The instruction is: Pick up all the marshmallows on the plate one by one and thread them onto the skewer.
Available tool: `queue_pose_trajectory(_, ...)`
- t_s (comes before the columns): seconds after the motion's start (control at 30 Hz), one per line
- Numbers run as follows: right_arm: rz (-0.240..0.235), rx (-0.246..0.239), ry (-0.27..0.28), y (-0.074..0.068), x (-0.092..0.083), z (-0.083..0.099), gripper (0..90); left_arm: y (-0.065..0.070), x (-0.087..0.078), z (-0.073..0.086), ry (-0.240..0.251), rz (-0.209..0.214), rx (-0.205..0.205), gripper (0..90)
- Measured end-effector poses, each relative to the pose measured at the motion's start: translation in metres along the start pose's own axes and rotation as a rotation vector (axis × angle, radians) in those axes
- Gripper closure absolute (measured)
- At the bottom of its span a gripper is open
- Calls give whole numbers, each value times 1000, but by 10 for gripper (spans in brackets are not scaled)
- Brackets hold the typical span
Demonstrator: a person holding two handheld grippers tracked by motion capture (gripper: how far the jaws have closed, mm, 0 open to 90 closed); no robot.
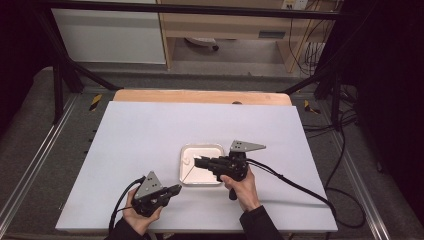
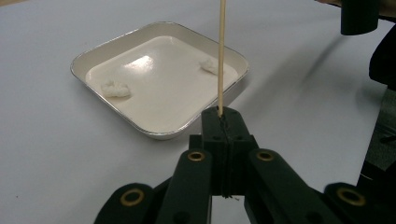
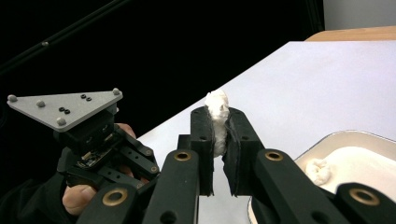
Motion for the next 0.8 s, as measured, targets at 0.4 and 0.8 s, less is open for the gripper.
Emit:
queue_pose_trajectory(0.4, -3, 12, 6, -1, 1, 3, 836, 0, -1, 0, 6, -2, 1, 893)
queue_pose_trajectory(0.8, -5, 27, 11, 0, 3, 5, 839, -1, 0, -1, 6, -6, -4, 892)
Point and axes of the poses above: each handheld gripper's, and its own axes: x roughly forward along the jaws, z roughly out of its underside, y roughly to its right, the point moved 1 cm from there along x, roughly forward along the jaws, and after that the axes turned 8 degrees about -z, right-handed, at the moved point
